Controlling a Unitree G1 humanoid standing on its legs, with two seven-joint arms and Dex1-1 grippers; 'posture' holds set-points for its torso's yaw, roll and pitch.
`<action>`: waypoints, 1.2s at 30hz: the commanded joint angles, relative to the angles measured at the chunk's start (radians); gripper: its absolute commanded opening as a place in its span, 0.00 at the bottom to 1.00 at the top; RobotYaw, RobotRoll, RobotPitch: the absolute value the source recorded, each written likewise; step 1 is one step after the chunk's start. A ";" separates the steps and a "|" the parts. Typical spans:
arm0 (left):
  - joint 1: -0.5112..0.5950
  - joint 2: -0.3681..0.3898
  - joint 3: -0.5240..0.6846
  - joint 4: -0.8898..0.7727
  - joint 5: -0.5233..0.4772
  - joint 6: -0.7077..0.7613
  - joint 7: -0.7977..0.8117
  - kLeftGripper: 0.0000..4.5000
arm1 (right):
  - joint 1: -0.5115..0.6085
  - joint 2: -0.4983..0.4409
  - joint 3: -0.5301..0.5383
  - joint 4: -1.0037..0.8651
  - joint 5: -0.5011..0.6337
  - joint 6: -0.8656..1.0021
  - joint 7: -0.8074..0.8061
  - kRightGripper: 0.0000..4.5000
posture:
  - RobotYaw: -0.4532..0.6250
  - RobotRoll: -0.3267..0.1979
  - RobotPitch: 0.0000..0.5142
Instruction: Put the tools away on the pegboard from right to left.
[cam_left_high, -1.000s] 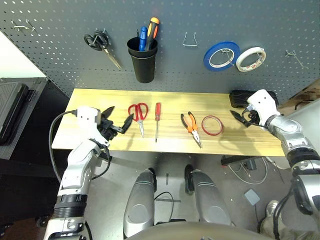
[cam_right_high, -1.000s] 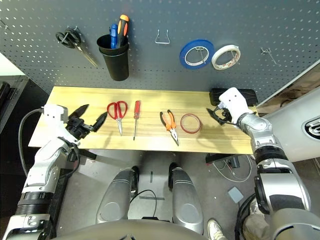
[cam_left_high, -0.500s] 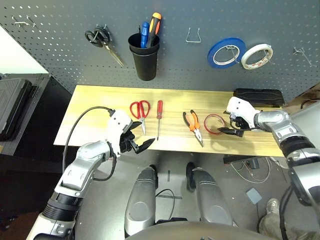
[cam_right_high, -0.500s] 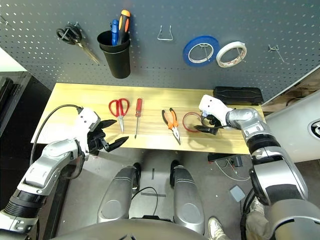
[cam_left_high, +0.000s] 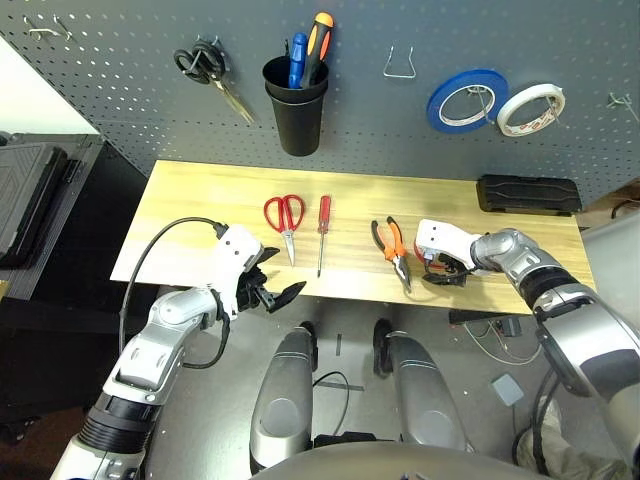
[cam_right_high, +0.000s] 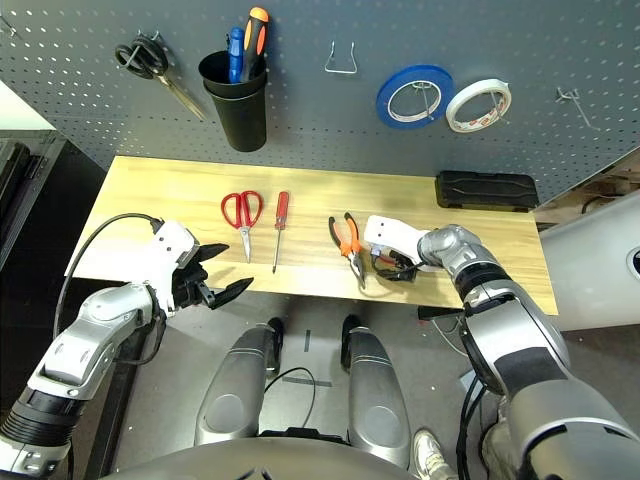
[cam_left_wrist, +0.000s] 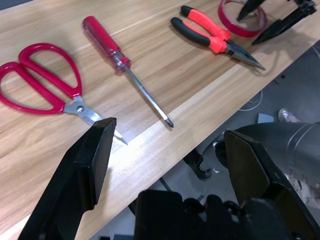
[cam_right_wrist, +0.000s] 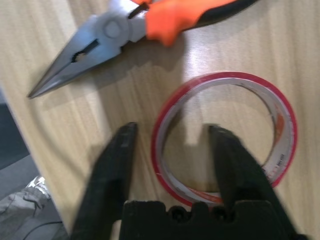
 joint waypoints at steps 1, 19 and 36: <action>0.009 -0.012 -0.011 -0.007 0.014 0.005 0.006 1.00 | 0.027 -0.015 -0.022 0.019 0.013 0.009 -0.006 0.31 | 0.69 0.62 0.54; -0.061 -0.110 0.021 -0.236 -0.121 -0.049 -0.013 1.00 | 0.283 -0.162 -0.369 -0.223 0.239 -0.393 -0.405 0.01 | 0.63 0.62 0.52; -0.221 -0.168 -0.014 -0.365 -0.216 0.052 0.036 1.00 | 0.444 -0.281 -0.511 -0.175 0.207 -0.757 -0.801 0.01 | 0.62 0.62 0.50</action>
